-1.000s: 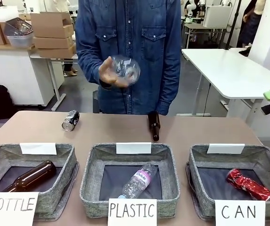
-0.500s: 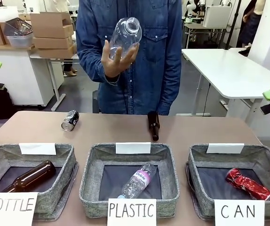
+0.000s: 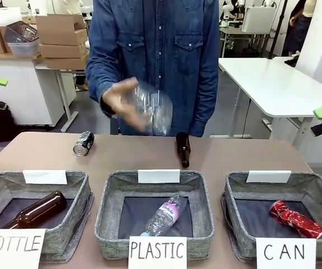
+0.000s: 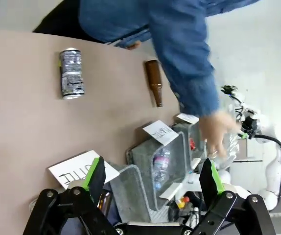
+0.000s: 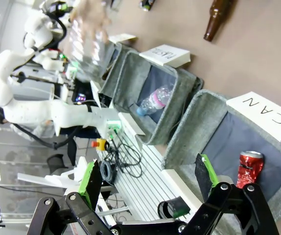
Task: Sort the can waste into the basket.
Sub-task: Pick up the can waste from the table and place it in the right Fabric basket.
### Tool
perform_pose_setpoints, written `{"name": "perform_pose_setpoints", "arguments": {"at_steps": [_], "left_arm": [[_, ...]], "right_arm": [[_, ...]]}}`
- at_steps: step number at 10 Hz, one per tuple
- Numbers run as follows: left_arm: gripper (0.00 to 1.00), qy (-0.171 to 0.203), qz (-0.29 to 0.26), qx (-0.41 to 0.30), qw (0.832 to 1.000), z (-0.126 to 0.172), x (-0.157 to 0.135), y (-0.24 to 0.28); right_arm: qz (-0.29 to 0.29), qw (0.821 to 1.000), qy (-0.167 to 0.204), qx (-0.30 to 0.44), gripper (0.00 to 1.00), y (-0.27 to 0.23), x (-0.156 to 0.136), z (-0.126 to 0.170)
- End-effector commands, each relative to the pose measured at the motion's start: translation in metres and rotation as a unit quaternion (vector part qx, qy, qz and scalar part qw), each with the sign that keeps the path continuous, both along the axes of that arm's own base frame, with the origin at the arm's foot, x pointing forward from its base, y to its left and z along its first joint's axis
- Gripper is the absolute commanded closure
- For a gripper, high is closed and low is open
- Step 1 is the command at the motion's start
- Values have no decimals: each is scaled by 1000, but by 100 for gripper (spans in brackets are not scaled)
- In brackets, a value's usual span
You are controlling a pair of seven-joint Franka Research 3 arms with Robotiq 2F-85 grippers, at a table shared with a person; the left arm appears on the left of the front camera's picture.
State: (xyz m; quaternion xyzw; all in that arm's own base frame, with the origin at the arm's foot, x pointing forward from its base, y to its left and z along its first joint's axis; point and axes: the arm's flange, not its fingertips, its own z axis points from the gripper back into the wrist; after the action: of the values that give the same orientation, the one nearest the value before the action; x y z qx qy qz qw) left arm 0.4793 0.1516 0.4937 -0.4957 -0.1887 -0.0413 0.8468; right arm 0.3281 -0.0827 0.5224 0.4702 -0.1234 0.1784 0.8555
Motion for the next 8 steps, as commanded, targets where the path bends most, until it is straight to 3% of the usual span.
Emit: {"name": "perform_pose_setpoints", "arguments": {"at_steps": [1,8], "left_arm": [[0,9,-42,44,998,0,-10,-14],[0,-13,-57,15,998,-1,-19,-4]], "right_arm": [[10,1000,-9,-5,0,-2,-1,0],[10,1000,-9,-5,0,-2,-1,0]]}}
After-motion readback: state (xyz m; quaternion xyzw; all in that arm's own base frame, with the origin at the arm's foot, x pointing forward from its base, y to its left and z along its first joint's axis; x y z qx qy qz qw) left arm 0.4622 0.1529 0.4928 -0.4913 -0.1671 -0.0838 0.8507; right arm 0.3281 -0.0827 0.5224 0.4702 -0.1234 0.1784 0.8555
